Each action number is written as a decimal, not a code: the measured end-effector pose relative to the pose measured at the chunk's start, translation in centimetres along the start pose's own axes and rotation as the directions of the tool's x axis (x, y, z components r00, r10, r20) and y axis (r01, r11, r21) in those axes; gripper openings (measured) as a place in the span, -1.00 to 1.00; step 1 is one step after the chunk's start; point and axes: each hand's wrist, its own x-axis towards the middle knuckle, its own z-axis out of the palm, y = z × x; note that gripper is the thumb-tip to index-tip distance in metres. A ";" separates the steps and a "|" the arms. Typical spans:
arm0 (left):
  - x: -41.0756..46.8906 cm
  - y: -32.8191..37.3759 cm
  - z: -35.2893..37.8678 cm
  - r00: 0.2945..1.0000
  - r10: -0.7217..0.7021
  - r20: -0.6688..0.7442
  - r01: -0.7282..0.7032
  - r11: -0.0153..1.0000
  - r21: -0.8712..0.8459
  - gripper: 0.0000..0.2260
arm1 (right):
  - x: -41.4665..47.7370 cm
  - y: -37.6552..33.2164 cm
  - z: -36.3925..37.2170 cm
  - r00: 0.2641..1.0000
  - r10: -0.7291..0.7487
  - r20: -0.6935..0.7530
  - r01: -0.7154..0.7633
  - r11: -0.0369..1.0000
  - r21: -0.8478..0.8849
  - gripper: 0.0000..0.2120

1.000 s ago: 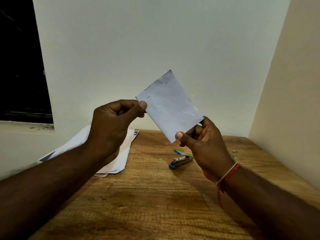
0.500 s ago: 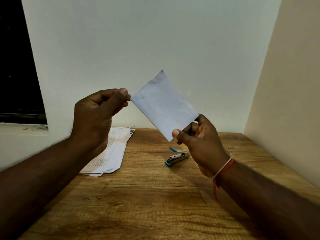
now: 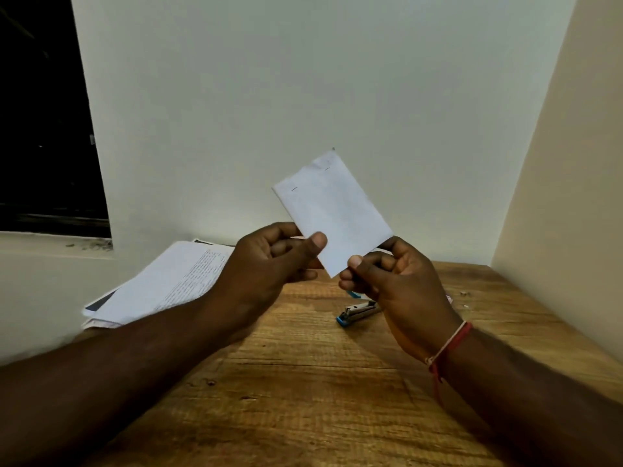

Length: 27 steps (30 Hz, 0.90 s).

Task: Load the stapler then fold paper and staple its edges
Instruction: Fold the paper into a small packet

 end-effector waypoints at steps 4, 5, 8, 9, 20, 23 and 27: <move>-0.3 0.1 -0.2 1.000 0.010 -0.008 -0.009 0.997 0.078 -0.85 | -0.3 -0.2 0.2 0.997 0.055 0.052 -0.055 0.999 -0.002 -0.71; -0.2 0.1 -0.3 1.000 0.009 -0.017 -0.008 0.996 0.088 -0.85 | -0.4 -0.3 0.2 0.996 0.062 0.063 -0.062 0.998 -0.006 -0.70; 0.2 0.3 -0.9 1.000 0.009 -0.028 -0.006 0.997 0.078 -0.83 | -0.3 -0.5 0.0 0.997 0.059 0.051 -0.058 0.998 -0.028 -0.68; 0.4 0.3 -1.2 0.999 0.015 -0.031 -0.012 0.996 0.086 -0.81 | -0.2 -0.6 -0.1 0.998 0.056 0.032 -0.055 0.998 -0.039 -0.68; 1.9 -0.6 -2.7 0.994 0.106 -0.007 -0.097 0.929 0.357 -0.83 | 0.4 -0.2 -0.4 0.999 0.044 0.003 -0.043 0.991 -0.127 -0.66; 2.1 -0.8 -3.1 0.994 0.112 0.002 -0.102 0.899 0.426 -0.84 | 0.8 -0.2 -0.8 0.998 0.052 -0.035 -0.056 0.990 -0.133 -0.68; 2.3 -0.7 -3.3 0.987 0.162 -0.019 -0.134 0.870 0.474 -0.85 | 1.1 -0.3 -1.3 0.995 0.080 -0.061 -0.086 0.990 -0.110 -0.72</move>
